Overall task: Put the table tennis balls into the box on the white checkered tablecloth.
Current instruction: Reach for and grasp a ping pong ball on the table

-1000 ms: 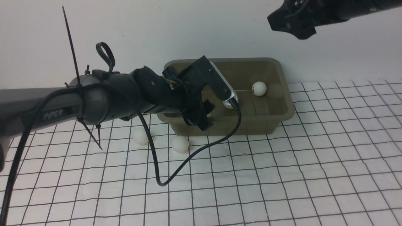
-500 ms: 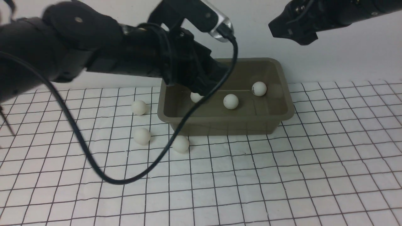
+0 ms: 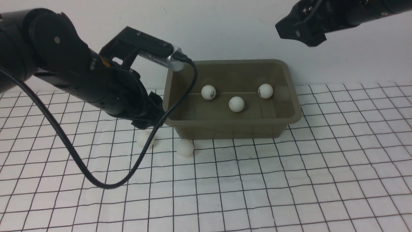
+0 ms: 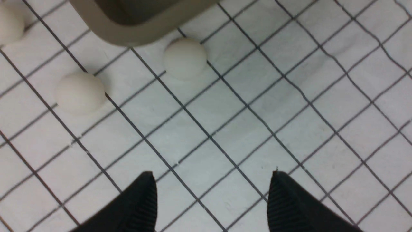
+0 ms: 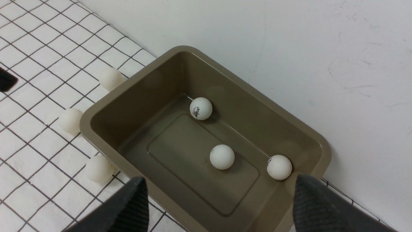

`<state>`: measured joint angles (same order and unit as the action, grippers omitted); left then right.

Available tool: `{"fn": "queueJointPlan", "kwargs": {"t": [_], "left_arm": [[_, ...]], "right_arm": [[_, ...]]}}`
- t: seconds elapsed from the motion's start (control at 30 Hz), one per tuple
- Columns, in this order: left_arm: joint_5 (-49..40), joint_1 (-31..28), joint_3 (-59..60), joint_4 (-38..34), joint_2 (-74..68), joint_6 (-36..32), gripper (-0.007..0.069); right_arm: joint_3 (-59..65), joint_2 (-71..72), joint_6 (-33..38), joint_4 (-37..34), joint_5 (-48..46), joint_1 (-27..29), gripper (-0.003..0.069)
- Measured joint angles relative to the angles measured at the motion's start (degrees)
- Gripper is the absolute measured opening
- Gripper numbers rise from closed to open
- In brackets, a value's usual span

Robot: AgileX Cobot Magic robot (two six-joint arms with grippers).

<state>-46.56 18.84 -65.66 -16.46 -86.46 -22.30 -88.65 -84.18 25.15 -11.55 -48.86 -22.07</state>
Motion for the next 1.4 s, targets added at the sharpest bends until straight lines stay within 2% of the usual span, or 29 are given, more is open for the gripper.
{"fn": "queueJointPlan", "kwargs": {"t": [0.37, 0.5, 0.7, 0.73, 0.77, 0.87, 1.0, 1.17, 1.33, 1.4], "left_arm": [[3.8, 0.0, 12.6, -6.0, 10.2, -4.1, 0.0415], [9.6, 0.0, 18.0, -9.5, 14.6, -6.9, 0.0415], [22.3, 0.1, 24.0, -19.8, 16.7, -14.2, 0.0415], [28.4, 0.6, 25.8, -26.1, 15.4, -20.1, 0.0415], [31.0, 1.0, 26.1, -29.6, 14.6, -22.4, 0.0415], [37.3, 3.9, 26.3, -39.0, 11.0, -32.3, 0.0415], [43.7, 9.2, 24.6, -52.4, 3.4, -49.1, 0.0415], [45.5, 10.1, 21.5, -62.4, -4.2, -60.1, 0.0440], [45.3, 10.1, 17.6, -67.8, -8.3, -63.3, 0.0546], [45.2, 10.1, 16.5, -69.3, -9.6, -63.5, 0.0561]], "right_arm": [[0.0, 0.0, 0.0, 0.0, 0.0, 0.0, 0.0545], [0.0, 0.0, 0.0, 0.0, 0.0, 0.0, 0.0545], [0.0, 0.0, 0.0, 0.0, 0.0, 0.0, 0.0545], [0.0, 0.0, 0.0, 0.0, 0.0, 0.0, 0.0545], [0.0, 0.0, 0.0, 0.0, 0.0, 0.0, 0.0545], [0.0, 0.0, 0.0, 0.0, 0.3, 0.0, 0.0545], [0.0, 0.0, 0.0, 0.0, 1.1, 0.0, 0.0545], [0.0, 0.0, -0.1, -0.2, 1.1, 0.0, 0.0545], [0.0, 0.0, -0.7, -0.2, 1.1, 0.0, 0.0545], [0.0, 0.0, -0.7, -0.2, 1.1, 0.0, 0.0545]]}}
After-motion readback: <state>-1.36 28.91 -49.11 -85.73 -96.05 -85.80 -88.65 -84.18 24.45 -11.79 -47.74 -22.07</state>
